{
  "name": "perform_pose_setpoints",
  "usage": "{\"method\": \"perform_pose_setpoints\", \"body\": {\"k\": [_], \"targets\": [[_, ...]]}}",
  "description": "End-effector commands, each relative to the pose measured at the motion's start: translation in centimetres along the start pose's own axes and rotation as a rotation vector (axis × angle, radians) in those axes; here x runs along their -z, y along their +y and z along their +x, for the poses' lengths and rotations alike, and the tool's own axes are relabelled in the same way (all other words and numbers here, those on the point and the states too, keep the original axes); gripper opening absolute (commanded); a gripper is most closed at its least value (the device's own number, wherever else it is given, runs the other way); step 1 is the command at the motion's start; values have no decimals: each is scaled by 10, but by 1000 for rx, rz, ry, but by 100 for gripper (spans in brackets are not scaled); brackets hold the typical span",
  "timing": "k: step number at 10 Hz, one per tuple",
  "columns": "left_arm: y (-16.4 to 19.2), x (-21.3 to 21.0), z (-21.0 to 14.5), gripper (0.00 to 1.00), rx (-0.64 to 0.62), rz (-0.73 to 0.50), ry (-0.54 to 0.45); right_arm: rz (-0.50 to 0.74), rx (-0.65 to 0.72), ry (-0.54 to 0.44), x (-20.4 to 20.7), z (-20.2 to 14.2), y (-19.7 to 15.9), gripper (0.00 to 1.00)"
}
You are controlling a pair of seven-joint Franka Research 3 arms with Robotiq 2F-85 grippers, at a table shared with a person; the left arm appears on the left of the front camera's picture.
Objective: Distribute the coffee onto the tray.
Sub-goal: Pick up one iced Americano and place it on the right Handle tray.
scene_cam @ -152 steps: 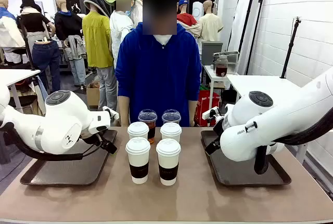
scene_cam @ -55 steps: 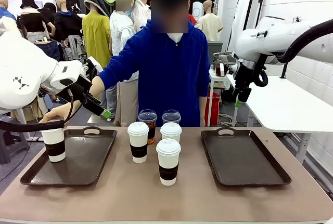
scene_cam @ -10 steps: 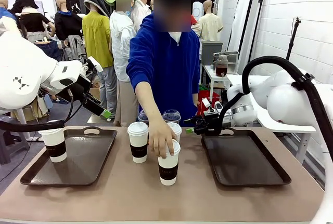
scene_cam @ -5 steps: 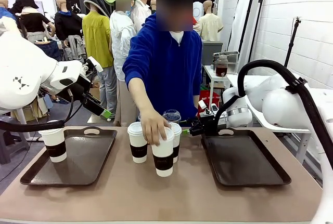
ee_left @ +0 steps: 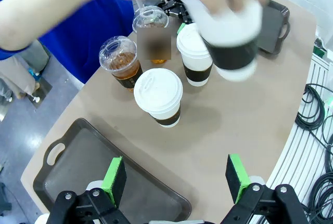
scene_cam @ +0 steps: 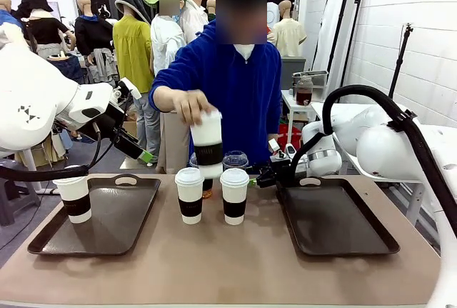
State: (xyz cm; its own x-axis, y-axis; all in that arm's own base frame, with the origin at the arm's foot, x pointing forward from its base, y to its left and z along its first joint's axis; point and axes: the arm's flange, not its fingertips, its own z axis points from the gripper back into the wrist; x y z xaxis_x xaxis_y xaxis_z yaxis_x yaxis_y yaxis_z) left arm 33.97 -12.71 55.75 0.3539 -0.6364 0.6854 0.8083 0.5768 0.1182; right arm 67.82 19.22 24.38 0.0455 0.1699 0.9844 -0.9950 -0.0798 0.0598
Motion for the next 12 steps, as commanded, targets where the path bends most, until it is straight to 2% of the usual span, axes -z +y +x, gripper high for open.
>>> {"method": "perform_pose_setpoints", "body": {"k": [1,12], "targets": [[1,0,-1,100,-3,-1,-2,-22,12,-23,13,1,-13,100],[1,0,-1,100,-3,-1,-2,9,54,-22,43,-4,-29,100]]}}
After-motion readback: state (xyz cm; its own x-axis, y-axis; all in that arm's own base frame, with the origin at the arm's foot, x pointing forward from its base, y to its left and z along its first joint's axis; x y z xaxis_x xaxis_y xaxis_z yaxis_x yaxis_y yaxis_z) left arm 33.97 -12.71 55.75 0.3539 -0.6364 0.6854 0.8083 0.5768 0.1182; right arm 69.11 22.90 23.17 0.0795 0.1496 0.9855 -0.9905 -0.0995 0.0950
